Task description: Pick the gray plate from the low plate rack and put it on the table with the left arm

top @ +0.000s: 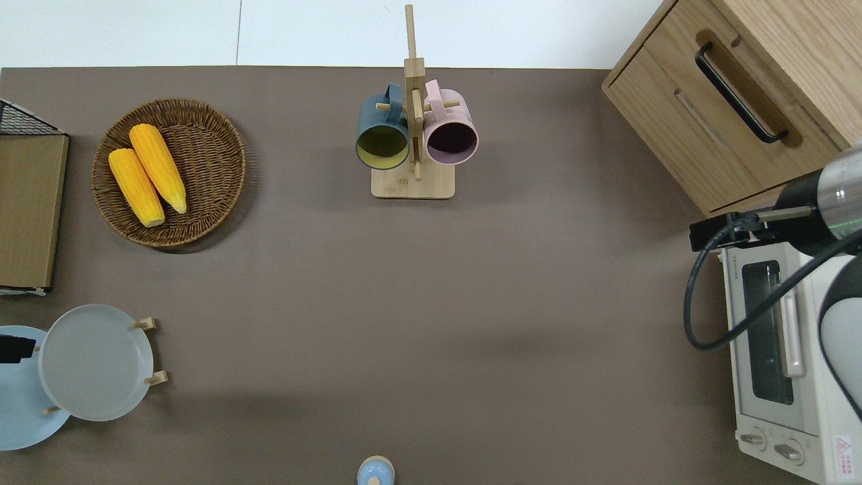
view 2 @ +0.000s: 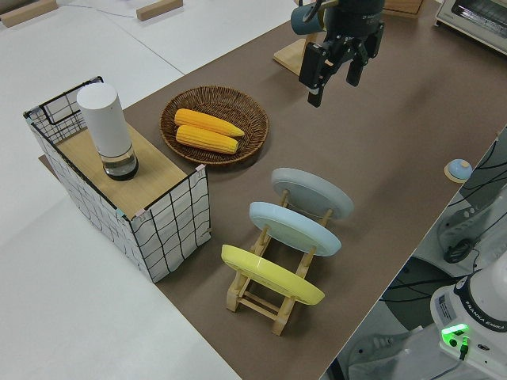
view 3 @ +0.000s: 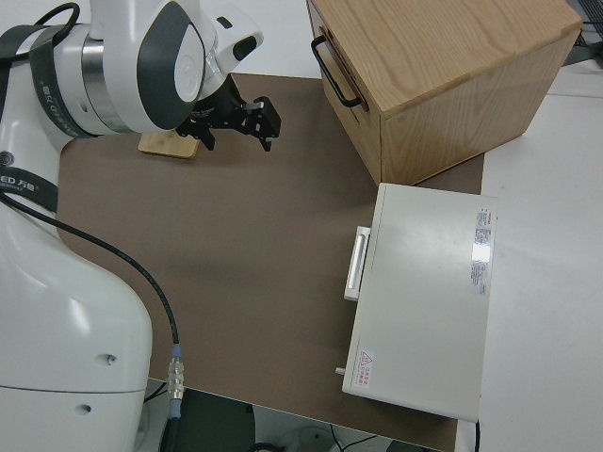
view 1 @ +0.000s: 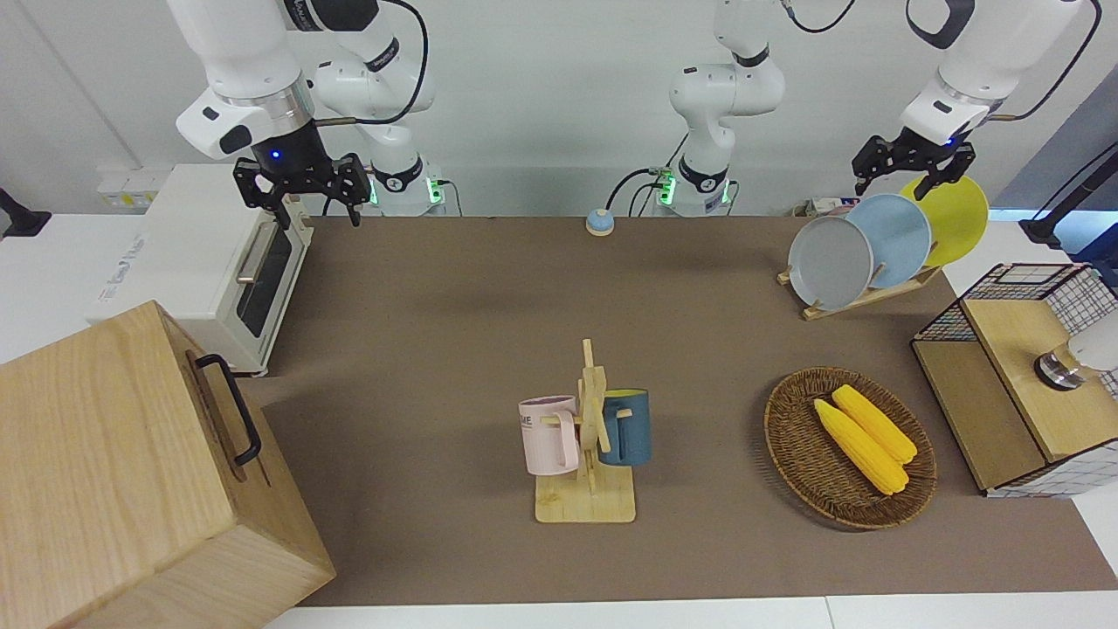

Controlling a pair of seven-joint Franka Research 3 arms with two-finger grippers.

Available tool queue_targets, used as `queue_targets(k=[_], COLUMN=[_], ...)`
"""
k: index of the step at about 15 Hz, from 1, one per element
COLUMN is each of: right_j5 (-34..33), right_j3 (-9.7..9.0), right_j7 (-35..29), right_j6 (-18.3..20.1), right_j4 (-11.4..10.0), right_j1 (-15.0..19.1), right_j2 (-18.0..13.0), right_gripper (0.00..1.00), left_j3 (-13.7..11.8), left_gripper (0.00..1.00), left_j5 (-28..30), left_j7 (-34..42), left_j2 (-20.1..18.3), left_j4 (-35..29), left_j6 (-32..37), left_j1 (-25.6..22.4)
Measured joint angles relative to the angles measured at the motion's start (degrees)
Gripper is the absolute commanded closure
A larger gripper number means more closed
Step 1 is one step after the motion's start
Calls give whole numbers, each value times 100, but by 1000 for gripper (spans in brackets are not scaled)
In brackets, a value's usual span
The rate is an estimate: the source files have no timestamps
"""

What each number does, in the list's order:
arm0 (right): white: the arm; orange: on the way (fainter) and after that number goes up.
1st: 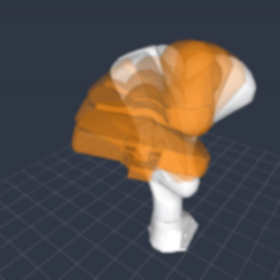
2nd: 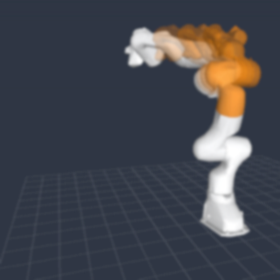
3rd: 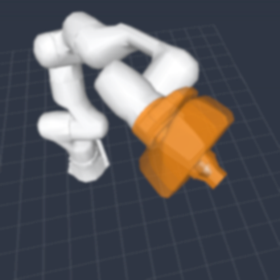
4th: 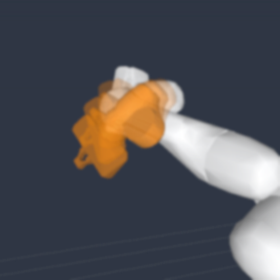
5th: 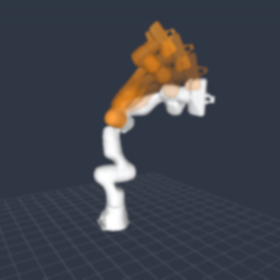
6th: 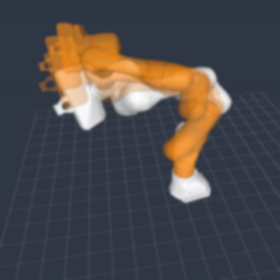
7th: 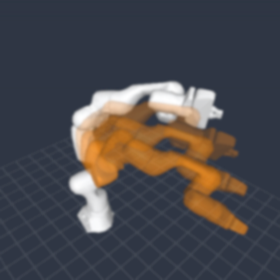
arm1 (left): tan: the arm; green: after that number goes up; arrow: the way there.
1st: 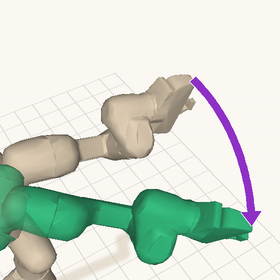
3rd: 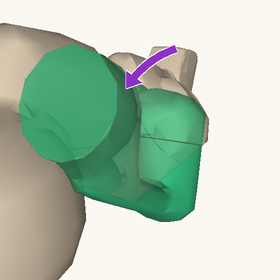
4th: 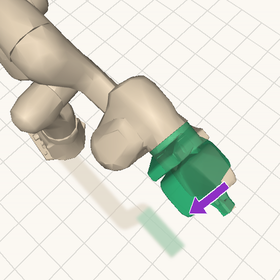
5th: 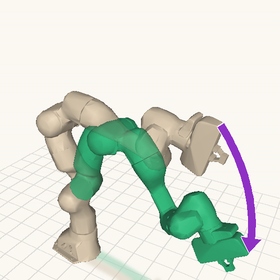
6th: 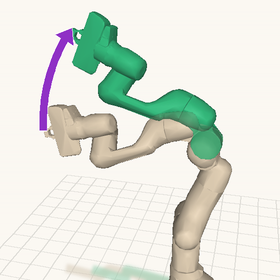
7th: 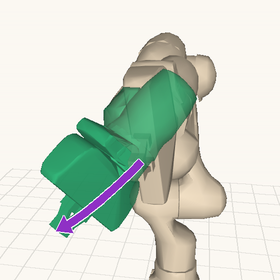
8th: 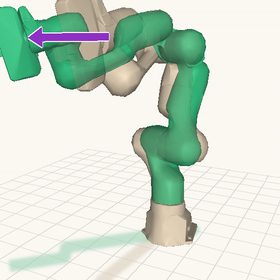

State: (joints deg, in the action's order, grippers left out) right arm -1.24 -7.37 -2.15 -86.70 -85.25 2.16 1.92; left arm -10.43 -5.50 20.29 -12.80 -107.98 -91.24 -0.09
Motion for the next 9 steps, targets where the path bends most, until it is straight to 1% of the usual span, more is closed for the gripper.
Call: queue_targets(k=[3,6,9], right_j5=[0,0,0], right_j3=[0,0,0], right_j7=[0,0,0], right_j6=[0,0,0], right_j4=[0,0,0], right_j1=[0,0,0], right_j2=[0,0,0], right_gripper=[17,17,17], left_j3=[1,-8,-2], left_gripper=[5,5,2], left_j5=[-46,-250,-278], left_j7=[0,0,1], left_j2=[-169,-349,-438], left_j4=[-553,-1101,-1460], left_j6=[-517,-1031,-1358], left_j1=[-101,-129,-238])
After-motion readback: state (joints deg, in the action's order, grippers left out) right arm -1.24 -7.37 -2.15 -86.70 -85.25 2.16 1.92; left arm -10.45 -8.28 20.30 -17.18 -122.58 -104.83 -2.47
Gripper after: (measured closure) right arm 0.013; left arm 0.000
